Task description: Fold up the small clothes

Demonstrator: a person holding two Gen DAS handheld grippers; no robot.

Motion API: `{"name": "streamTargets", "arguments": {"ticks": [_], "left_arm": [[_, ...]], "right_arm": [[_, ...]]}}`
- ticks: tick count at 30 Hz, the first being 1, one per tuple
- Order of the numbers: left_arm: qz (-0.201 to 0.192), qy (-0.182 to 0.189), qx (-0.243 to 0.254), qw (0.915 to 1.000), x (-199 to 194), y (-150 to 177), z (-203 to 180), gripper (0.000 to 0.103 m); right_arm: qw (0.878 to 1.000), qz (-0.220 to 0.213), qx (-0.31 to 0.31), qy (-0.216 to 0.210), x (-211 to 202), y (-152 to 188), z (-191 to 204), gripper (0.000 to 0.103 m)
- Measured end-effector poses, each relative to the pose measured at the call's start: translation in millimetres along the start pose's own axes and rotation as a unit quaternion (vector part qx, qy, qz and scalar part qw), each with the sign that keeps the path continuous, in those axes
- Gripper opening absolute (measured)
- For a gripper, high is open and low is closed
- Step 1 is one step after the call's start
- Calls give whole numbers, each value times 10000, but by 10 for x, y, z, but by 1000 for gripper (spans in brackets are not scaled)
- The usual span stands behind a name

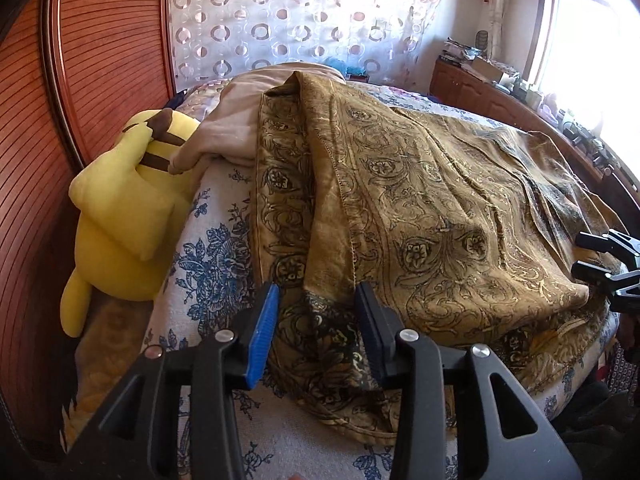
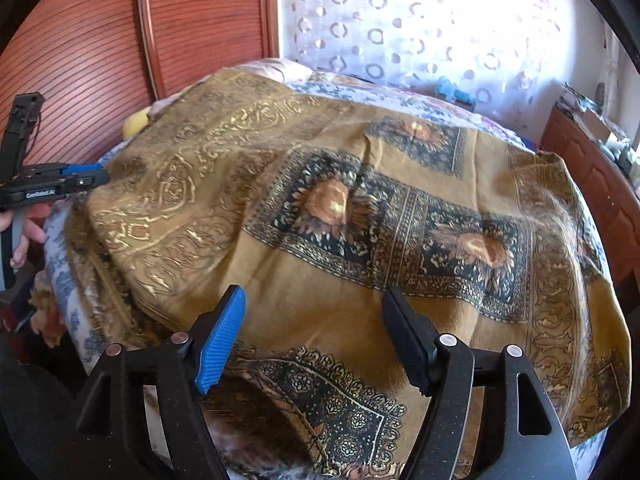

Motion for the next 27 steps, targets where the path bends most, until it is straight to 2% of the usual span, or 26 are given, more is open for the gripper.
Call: {"name": "streamTargets", "arguments": {"ticks": [9,17,23,27], "left_arm": [[-105,-75,18,9999,19,3,-4,41],[-345,-104,12,9993,28,21,-6,43],[-180,-28,-71,9998,1,31,57,43],[-111,-343,-111,9993,-3,69,144,43]], "right_arm": [[9998,-94,7,166,24,44,-10,81],[9998,-107,49,163,19,50,-25,83],[9998,-112,47,161,21,47,-29,84],[9998,-114,51,163,22,49,-29,84]]}}
Point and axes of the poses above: each gripper's, at about its wrist camera, not at the fingertips, and x roughly the way its jaws point, z to its left, y to its underside, the point moved 4 cm from there along x, roughly the way its jaws point, and after that the axes turned 14 degrees about -y, right-handed, at the moved point
